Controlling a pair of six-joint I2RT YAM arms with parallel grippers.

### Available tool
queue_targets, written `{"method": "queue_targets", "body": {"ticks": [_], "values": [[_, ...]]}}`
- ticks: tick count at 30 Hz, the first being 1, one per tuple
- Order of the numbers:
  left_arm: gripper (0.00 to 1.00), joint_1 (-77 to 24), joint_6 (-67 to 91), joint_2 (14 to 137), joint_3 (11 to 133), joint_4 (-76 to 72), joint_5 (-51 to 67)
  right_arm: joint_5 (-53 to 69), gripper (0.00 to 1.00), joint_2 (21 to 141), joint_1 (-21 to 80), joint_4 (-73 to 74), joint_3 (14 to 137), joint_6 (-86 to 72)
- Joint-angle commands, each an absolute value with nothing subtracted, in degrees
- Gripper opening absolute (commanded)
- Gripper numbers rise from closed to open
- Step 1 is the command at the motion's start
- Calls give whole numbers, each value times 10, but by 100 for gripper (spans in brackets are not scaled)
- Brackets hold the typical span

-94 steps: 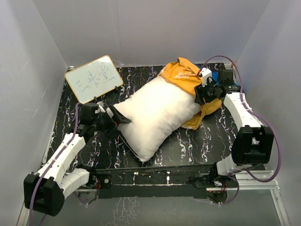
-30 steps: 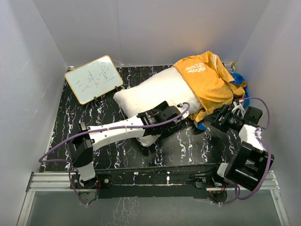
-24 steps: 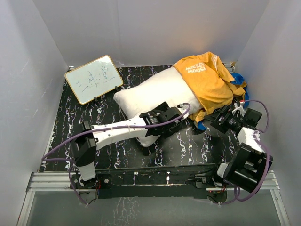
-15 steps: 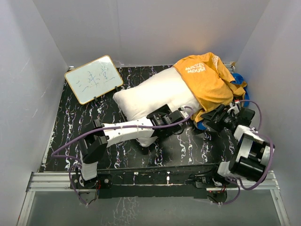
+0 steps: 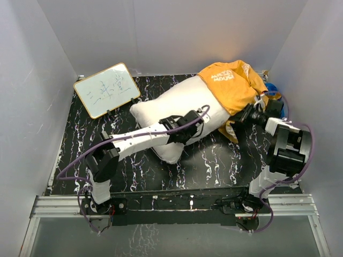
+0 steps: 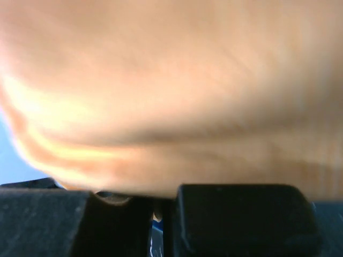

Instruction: Put the pillow into the pillowcase

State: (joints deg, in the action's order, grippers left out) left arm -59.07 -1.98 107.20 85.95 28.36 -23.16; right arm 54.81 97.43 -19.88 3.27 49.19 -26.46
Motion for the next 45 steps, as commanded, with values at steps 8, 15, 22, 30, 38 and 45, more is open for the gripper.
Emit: {"method": "queue_targets", "body": {"ticks": [8,15,22,30,38,45], "values": [[0,-419,179,951,1009,196,158,719,8,877,-45,-111,913,-331],[0,-356,360,908,780,4,256,664,8,877,85,235,881,30],[0,-329,463,895,602,-126,272,564,15,967,88,524,902,239],[66,-296,414,790,593,-12,147,720,81,940,21,601,1019,324],[97,-271,325,659,647,114,73,819,84,885,-141,544,987,262],[97,-270,315,598,629,59,188,629,86,800,-189,261,807,63]]}}
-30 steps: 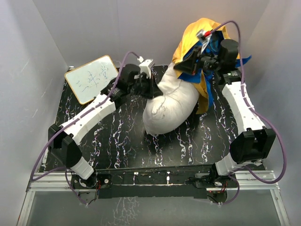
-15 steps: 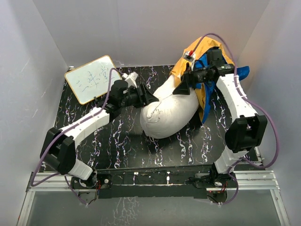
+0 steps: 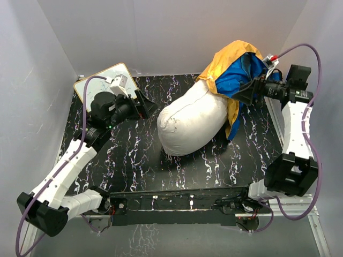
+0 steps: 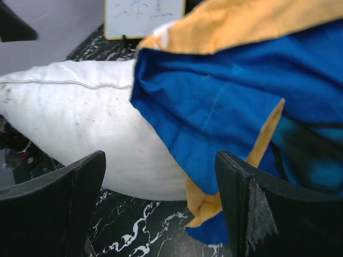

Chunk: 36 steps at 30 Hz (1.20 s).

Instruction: Put the pillow into the pillowcase

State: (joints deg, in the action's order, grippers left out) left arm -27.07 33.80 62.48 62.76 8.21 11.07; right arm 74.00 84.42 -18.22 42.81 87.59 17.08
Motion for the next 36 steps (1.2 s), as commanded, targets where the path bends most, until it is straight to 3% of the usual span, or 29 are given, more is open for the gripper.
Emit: {"method": "queue_targets", "body": {"ticks": [1,5,10,14,16,19,20,21,22,23,24,30,33,36], "values": [[97,-271,315,591,620,40,215,602,86,797,-189,258,790,72],[95,-288,282,557,583,9,245,559,86,796,-189,266,724,111],[97,-419,85,616,663,151,88,570,85,797,-189,264,672,121],[97,-453,30,713,739,211,28,593,84,805,-187,238,637,77],[97,-455,9,756,763,224,5,605,70,812,-179,223,628,63],[97,-455,-21,813,785,240,-14,633,21,823,-157,222,663,70],[93,-454,-28,828,787,237,-9,644,12,828,-147,221,700,71],[84,-452,-35,842,791,231,-1,659,8,834,-137,223,740,70],[52,-450,-29,855,802,221,-2,676,8,843,-128,221,784,65],[10,-447,-7,868,817,207,-17,694,8,852,-117,210,836,47],[0,-441,25,878,838,181,-16,714,8,863,-104,178,888,15],[0,-396,191,888,911,45,74,745,8,919,13,-156,1082,-312],[0,-385,234,878,894,21,83,744,8,917,55,-117,1047,-270],[0,-373,265,851,826,22,64,707,10,902,57,41,946,-120]]}}
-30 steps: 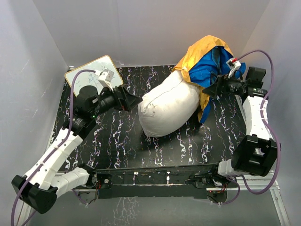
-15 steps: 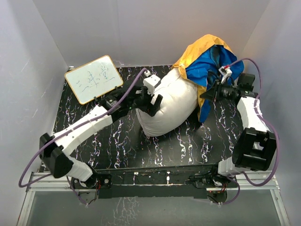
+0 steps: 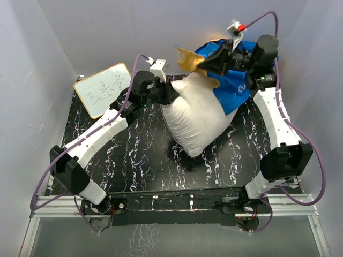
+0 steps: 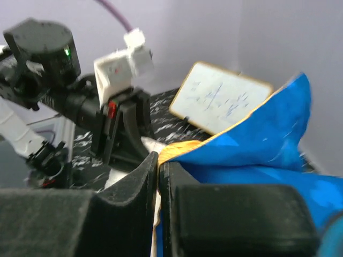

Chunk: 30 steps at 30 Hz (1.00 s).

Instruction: Put the pillow into the pillowcase

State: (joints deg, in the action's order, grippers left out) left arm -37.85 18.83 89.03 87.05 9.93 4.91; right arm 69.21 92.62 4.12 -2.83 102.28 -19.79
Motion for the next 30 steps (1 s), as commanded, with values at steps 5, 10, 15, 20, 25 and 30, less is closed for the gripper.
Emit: {"method": "queue_targets", "body": {"ticks": [5,10,15,20,25,30], "values": [[49,-329,348,797,654,53,66,591,51,893,57,408,874,208],[95,-316,362,685,582,120,13,619,93,830,7,514,900,305],[97,-311,314,606,618,144,22,568,100,742,-41,419,839,255],[94,-342,247,631,699,169,98,458,100,719,-54,413,758,279],[96,-543,47,699,724,192,-40,413,99,701,-46,386,675,288],[97,-617,-60,841,762,183,-125,338,87,754,-12,350,643,246]]}}
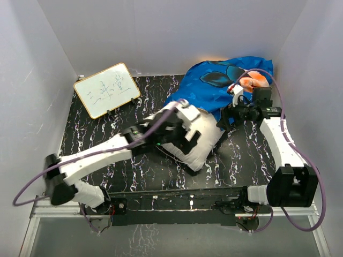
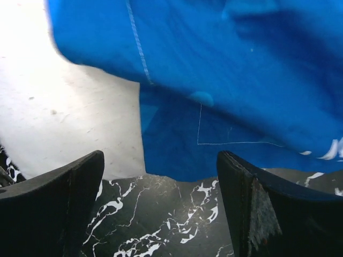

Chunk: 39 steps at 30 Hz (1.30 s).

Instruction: Put the pillow into the pillowcase

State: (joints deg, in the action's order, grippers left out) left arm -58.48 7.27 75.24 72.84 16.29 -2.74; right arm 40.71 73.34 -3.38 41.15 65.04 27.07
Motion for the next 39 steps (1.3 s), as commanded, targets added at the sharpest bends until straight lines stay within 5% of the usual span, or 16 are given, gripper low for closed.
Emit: {"method": "queue_targets", "body": {"ticks": [1,7,9,11,13,15,16,21,24,26,32,36,39], "values": [[97,-623,-71,870,771,173,-144,336,84,767,-11,343,642,240],[97,-630,-105,999,813,148,-265,351,55,808,12,333,662,245],[94,-628,-98,1021,817,152,-300,362,35,817,14,335,677,251],[62,-623,-73,1025,820,150,-315,382,13,831,14,352,707,259],[23,-608,-50,1010,813,121,-282,446,8,849,14,393,774,283],[2,-584,-32,983,811,84,-229,526,8,862,16,411,857,282],[0,-565,-14,970,821,76,-199,565,8,870,18,409,914,266],[0,-433,145,919,909,3,-3,731,8,942,34,215,1200,12],[0,-385,225,927,969,-18,54,785,8,964,49,-89,1215,-275],[0,-368,279,937,986,-17,86,797,8,970,67,-144,1189,-307],[1,-325,425,900,781,-59,123,673,13,945,88,295,1021,79],[26,-289,521,847,602,-99,149,550,27,939,109,437,918,218],[49,-273,534,808,535,-79,132,574,48,922,106,482,894,250]]}}
